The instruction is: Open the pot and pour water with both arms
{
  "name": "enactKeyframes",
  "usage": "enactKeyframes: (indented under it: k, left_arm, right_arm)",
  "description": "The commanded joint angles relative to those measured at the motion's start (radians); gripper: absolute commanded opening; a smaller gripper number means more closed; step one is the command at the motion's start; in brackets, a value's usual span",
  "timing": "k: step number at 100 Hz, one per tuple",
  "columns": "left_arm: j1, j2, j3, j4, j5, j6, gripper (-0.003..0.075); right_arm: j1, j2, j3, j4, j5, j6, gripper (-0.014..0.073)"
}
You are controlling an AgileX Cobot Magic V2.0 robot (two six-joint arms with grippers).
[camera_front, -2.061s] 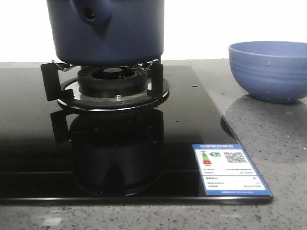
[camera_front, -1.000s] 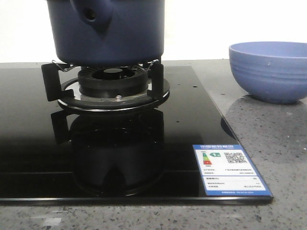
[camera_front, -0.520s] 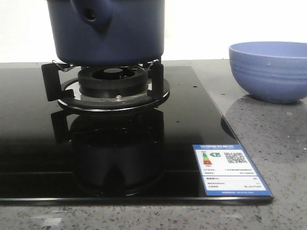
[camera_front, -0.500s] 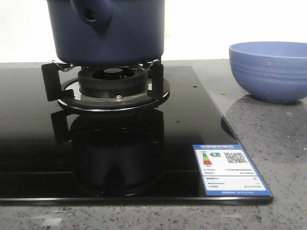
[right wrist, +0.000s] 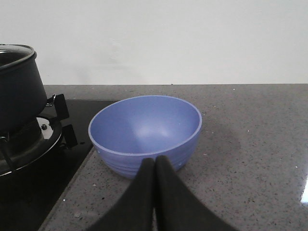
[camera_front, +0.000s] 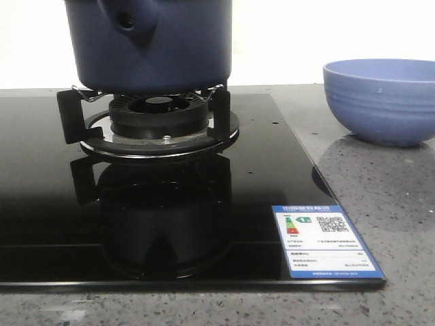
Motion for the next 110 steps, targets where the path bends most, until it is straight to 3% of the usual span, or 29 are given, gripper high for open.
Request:
enactKeyframes:
  k: [1,23,32,110]
  left_arm:
    - [-0.009,-0.060,0.049,0.027,-0.099,-0.046,-0.0020]
    - [-0.007,-0.199,0.208,0.019,-0.111,-0.044,-0.0020]
    - [-0.007,-0.199,0.209,0.015,-0.060,-0.044,-0.0020]
    - [-0.007,-0.199,0.207,0.014,-0.064,-0.044,-0.0020]
  right_arm:
    - [-0.003,0.009,-0.026,0.018,-0.068,-0.008,-0.0063]
    - [-0.003,0.009,-0.026,0.018,-0.068,-0.008,-0.0063]
    - [-0.003,0.009,-0.026,0.018,-0.068,-0.008,-0.0063]
    - [-0.003,0.009,-0.026,0.018,-0.068,-0.008,-0.0063]
